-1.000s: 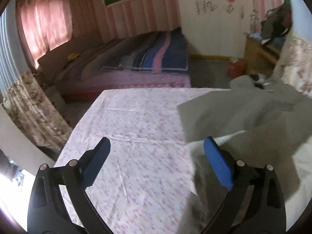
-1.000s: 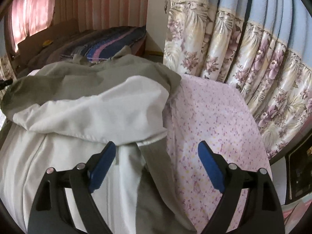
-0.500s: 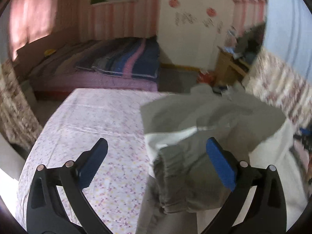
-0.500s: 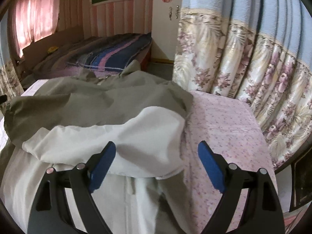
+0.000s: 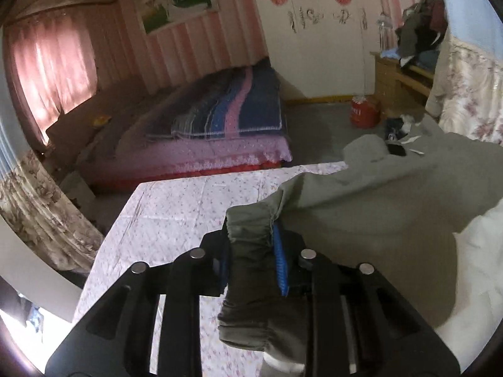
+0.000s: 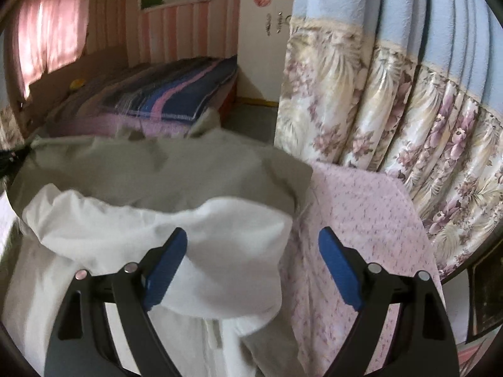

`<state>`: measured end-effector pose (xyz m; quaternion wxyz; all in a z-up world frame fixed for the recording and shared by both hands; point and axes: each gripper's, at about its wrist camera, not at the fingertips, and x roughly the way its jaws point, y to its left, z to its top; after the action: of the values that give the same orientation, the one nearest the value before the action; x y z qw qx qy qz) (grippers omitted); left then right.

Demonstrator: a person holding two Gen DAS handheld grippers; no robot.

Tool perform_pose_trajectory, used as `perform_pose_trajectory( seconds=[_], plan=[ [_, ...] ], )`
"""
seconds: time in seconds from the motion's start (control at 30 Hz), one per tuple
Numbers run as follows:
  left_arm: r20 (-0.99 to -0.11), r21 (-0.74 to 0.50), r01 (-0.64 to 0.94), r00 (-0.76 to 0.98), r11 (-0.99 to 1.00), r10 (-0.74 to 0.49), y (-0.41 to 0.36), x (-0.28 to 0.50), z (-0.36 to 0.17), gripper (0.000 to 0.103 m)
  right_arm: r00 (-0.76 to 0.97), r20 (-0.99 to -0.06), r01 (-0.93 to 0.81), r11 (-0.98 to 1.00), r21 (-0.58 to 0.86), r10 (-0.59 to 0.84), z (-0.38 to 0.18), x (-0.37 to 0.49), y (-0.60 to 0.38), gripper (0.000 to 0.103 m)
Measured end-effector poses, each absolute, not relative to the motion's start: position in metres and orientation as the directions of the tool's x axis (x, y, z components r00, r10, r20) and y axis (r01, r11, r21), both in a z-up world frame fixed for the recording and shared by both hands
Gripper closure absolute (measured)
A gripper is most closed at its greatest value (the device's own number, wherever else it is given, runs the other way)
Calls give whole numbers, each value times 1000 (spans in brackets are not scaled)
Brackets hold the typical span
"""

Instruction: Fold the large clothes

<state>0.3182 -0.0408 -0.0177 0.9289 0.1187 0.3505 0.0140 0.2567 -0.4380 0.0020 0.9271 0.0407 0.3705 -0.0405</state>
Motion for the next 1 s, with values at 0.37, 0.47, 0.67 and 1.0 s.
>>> perform_pose_trajectory(
  seconds=[0.37,0.47,0.67,1.0],
  plan=[
    [-687,193,15,716,981,125,-11,300,-36,6,686,-728,103,990,99,2,-5,257,-436,17],
    [-659,177,7,744,984,113,3,269,-14,3,705,-709,97,993,69,-19,7,238,-440,17],
    [-711,130,39,700,991,66,6,208,-23,3,657,-753,103,994,44,-35,-12,201,-452,17],
    [-822,92,91,569,992,24,-14,200,-91,40,529,-848,113,992,53,-15,-66,202,-455,72]
  ],
)
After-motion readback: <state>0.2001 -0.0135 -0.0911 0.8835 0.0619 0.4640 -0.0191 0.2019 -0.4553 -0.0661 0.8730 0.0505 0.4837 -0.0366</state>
